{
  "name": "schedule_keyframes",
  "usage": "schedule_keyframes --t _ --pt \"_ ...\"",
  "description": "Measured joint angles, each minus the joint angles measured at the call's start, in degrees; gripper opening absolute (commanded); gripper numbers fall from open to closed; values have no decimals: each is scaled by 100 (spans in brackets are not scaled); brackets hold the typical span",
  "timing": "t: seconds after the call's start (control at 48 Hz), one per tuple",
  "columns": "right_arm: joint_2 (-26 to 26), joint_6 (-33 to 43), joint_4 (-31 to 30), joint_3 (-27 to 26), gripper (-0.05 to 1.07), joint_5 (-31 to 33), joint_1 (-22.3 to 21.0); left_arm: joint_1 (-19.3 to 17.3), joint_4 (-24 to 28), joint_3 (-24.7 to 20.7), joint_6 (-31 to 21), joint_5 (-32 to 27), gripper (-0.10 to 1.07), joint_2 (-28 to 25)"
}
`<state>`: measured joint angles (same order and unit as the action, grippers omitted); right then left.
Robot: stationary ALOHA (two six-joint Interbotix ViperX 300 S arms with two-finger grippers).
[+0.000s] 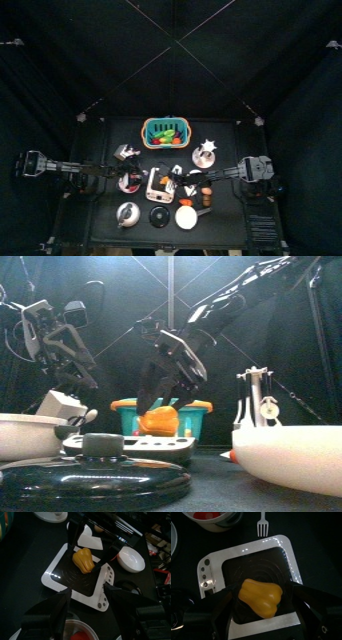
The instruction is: Place squash onto cutting board
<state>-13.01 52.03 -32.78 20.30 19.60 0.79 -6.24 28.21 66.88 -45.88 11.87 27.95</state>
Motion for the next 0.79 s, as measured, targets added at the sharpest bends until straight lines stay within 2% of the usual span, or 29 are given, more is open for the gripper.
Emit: schedule_keyframes --t 0.417,0.792 --pt "571 -9 -185 97 101 -9 9 0 -26 -9 -9 0 90 -35" --pt "888 -9 -202 765 101 35 0 79 -70 -97 -18 0 90 -158"
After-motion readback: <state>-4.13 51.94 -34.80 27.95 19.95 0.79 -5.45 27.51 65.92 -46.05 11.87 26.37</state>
